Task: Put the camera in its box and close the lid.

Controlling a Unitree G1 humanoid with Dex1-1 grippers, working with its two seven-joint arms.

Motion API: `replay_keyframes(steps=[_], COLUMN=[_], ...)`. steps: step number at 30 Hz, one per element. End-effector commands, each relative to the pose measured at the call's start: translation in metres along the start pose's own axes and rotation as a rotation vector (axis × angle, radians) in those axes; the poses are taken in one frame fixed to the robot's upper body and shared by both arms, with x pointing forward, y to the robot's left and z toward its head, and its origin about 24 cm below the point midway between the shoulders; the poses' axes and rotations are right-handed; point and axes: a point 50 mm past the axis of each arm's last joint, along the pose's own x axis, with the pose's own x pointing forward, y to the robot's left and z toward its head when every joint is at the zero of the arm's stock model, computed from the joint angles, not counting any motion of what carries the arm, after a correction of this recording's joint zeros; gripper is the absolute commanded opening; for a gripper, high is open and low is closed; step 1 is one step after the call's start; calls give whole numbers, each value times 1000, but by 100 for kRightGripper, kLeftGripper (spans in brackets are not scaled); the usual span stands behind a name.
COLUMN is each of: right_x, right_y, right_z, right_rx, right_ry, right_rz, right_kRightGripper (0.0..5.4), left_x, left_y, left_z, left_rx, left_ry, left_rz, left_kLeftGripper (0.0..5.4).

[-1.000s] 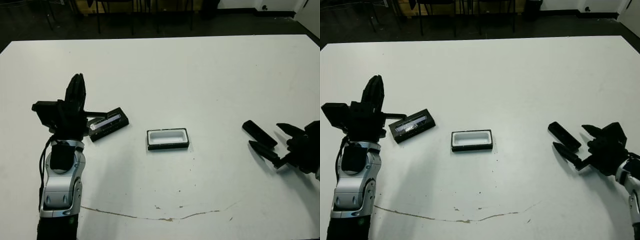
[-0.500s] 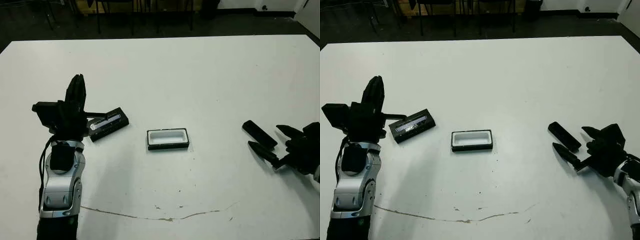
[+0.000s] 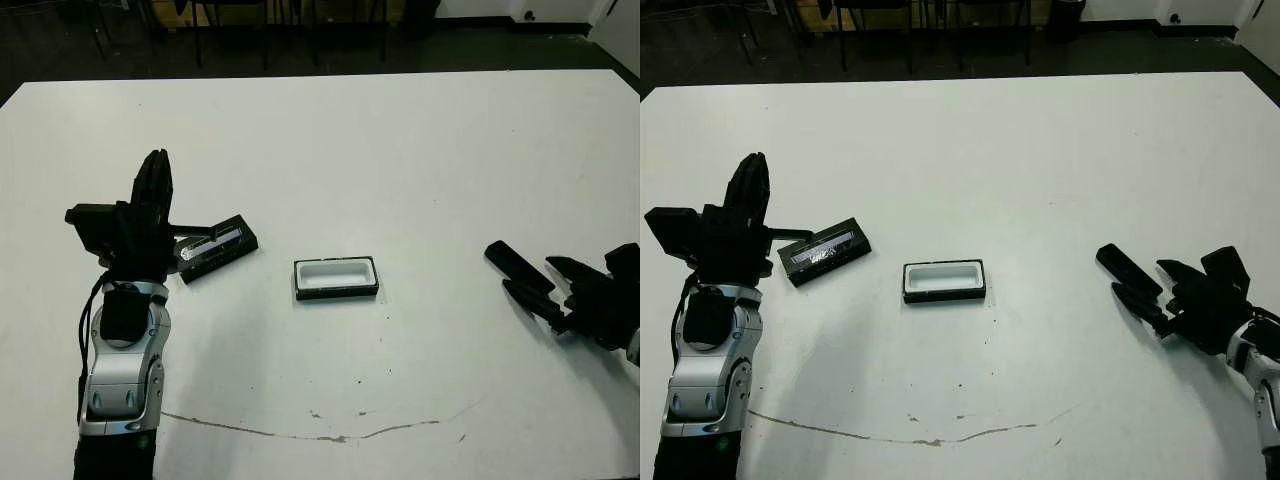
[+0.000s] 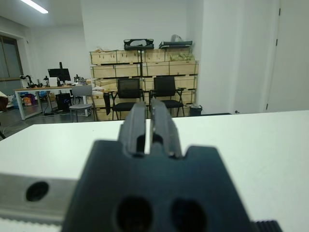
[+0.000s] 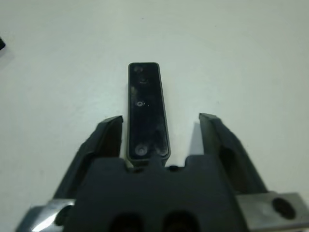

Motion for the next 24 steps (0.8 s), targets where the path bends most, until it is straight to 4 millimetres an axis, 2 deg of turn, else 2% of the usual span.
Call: replay_keyframes(steps=[1,13,20,24], right_x=[-2,-5,-5,-4], right_y=[-1,-2,-4,-6], right_z=[-7,-2,0,14], right_rx=[-10,-69,-76,-102], right_ry=[82,154,142,56], right_rz=[28,99,68,22], right_kRightGripper=[286,78,67,67], left_x=[-2,-2,-2,-2], left_y=[4,3,3,3], left_z=[-5,-4,-4,-4], left_rx=[22,19,19,22], left_ry=[27,35,29,34], left_rz=[0,2,1,0], left_kLeftGripper=[0,0,0,0])
